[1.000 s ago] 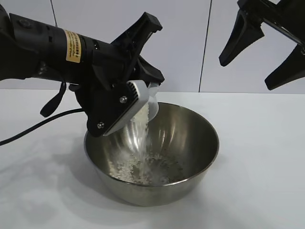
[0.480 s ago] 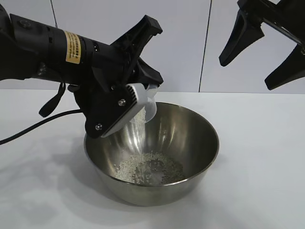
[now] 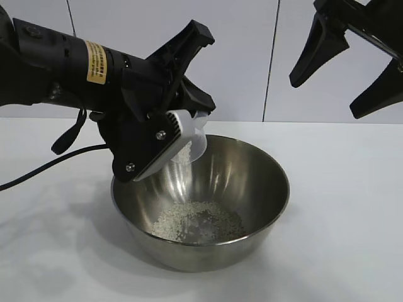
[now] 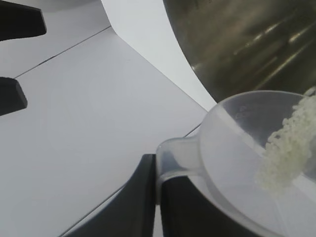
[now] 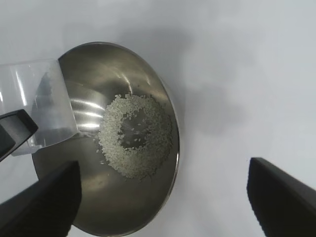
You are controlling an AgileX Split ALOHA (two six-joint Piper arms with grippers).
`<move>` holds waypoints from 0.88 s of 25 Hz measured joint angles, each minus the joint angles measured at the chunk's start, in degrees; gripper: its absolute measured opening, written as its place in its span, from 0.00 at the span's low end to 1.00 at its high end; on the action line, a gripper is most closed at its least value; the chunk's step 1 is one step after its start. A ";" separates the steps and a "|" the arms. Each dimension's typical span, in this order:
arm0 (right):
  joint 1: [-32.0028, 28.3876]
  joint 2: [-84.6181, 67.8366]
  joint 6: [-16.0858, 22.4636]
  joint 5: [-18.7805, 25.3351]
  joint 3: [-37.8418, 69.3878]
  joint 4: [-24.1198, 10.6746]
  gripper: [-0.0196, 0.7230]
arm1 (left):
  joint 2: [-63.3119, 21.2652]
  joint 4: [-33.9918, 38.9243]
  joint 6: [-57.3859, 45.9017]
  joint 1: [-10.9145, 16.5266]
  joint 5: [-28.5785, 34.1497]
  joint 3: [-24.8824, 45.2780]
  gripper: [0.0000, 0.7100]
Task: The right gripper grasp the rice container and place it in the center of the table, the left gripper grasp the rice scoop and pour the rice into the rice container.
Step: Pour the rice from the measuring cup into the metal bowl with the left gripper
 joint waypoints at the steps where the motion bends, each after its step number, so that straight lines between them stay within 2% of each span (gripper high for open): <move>1: 0.00 0.00 0.00 0.00 0.00 0.00 0.88 | 0.00 0.00 0.02 0.00 0.00 0.00 0.01; 22: 0.00 0.00 0.00 -0.05 0.00 0.00 0.88 | 0.00 4.15 2.80 0.00 2.21 -0.35 0.01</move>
